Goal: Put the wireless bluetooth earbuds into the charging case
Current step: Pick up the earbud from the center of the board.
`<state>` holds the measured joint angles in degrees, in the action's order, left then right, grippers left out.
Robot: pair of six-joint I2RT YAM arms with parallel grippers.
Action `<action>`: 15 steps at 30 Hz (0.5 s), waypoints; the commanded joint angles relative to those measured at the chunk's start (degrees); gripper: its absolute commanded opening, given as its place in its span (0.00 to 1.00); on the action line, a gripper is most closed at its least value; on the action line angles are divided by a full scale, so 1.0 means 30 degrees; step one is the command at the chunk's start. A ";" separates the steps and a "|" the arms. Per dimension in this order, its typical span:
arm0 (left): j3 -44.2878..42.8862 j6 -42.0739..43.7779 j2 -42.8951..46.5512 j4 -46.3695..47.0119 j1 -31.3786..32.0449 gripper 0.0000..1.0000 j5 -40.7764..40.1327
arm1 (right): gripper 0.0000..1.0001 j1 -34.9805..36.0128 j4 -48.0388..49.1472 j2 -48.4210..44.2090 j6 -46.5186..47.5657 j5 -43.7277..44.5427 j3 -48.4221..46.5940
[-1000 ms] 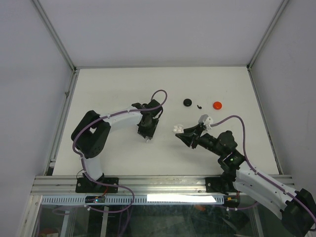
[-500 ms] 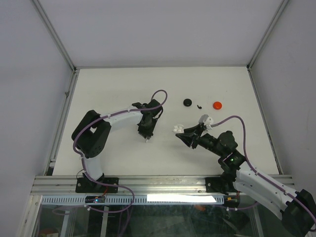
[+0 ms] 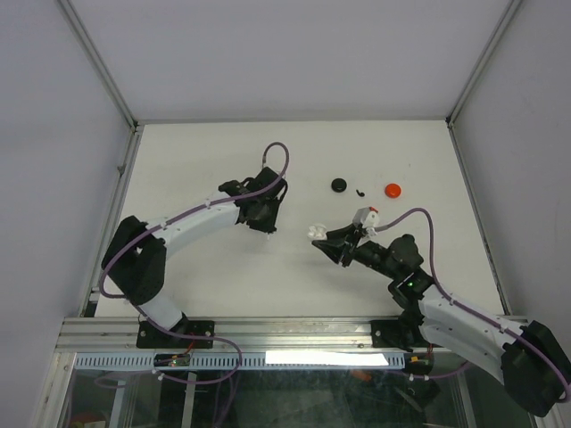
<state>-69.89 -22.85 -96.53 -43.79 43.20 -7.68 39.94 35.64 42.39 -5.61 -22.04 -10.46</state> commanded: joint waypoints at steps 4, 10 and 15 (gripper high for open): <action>0.0035 -0.1604 0.4421 0.2815 0.0754 0.04 -0.2187 | 0.00 -0.0024 0.6055 0.2152 0.1365 -0.0314 0.0085; 0.1114 -0.2184 0.7516 0.5706 0.1916 0.04 -0.3716 | 0.00 -0.0008 0.8956 0.4442 0.2012 -0.0301 -0.0172; 0.2287 -0.1919 0.9135 0.8162 0.3031 0.04 -0.3986 | 0.00 0.0023 1.0836 0.5944 0.2480 -0.0240 -0.0449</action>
<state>-65.41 -27.88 -72.66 -28.56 50.15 -16.80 39.94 57.36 57.95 -0.73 -22.83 -9.65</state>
